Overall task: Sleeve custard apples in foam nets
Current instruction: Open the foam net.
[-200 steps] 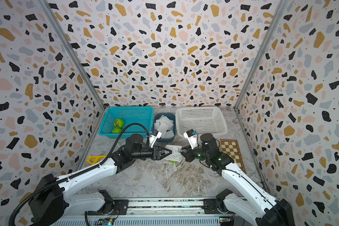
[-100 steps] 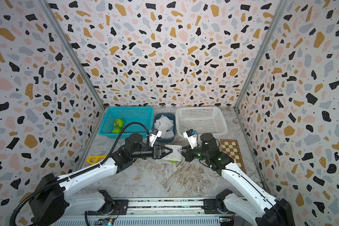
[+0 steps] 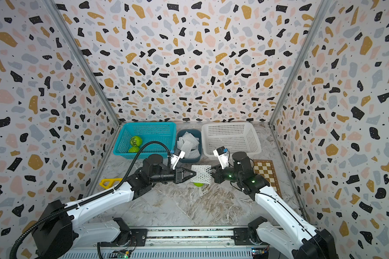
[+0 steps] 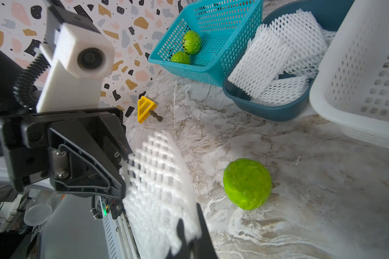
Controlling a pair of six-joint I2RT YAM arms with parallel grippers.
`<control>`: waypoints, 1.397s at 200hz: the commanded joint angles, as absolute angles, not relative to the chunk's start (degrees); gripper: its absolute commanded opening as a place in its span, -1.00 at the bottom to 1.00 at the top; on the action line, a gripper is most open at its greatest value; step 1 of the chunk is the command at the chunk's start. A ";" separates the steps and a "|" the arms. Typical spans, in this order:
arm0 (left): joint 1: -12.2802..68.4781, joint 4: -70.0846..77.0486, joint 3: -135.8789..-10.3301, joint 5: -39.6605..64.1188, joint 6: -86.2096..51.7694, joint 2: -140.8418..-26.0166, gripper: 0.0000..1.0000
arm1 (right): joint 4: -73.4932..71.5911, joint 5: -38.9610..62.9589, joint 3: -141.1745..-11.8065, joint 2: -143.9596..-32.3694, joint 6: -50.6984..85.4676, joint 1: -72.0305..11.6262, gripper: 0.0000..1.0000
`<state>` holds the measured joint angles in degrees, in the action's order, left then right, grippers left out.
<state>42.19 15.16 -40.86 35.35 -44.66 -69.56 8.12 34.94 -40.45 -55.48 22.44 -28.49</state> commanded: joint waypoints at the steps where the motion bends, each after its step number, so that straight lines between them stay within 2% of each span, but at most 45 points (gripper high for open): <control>1: 42.49 18.34 -40.51 36.16 -44.88 -70.15 -0.69 | 7.46 35.95 -40.65 -54.25 22.20 -29.24 -0.96; 22: 42.53 18.57 -40.78 35.94 -45.00 -70.72 -0.94 | 7.50 35.73 -40.58 -54.17 22.11 -29.36 -0.96; 71: 42.52 16.95 -40.69 34.25 -44.59 -70.58 -1.00 | 7.20 35.65 -40.62 -52.04 22.57 -28.01 -0.81; 77: 42.52 17.16 -40.69 34.26 -44.65 -70.49 -1.00 | 7.23 35.62 -40.48 -51.90 22.53 -27.85 -0.68; 93: 42.54 18.04 -40.52 34.19 -45.09 -70.03 -1.00 | 7.34 34.28 -39.85 -51.37 23.05 -27.31 -0.15; 104: 42.40 18.21 -40.61 34.01 -45.06 -69.45 -1.00 | 7.30 34.02 -39.17 -50.67 23.64 -26.20 0.10; 123: 42.36 17.69 -40.65 33.40 -44.82 -68.24 -1.00 | 6.50 33.67 -37.80 -48.48 25.00 -23.83 0.34; 140: 42.28 17.40 -40.85 33.37 -44.64 -67.31 -1.00 | 5.30 32.89 -36.30 -45.91 26.62 -22.07 0.43; 172: 42.19 19.78 -40.52 34.67 -45.35 -65.57 -1.00 | 2.20 32.26 -32.51 -43.37 30.84 -17.95 0.49; 203: 42.19 23.17 -40.70 36.62 -46.70 -64.43 -1.00 | -4.40 40.38 -28.75 -46.11 35.55 -13.99 0.46; 244: 42.14 31.19 -40.08 39.54 -49.55 -64.70 -1.00 | -13.58 47.52 -27.76 -48.86 39.20 -14.70 0.41; 279: 42.19 36.23 -42.25 42.26 -52.10 -67.67 -1.00 | -19.59 49.46 -28.39 -49.32 40.62 -20.66 0.40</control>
<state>42.17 27.97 -40.86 38.87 -49.34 -65.78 -11.66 45.36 -26.92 -49.56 38.59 -17.08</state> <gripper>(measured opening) 0.047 0.702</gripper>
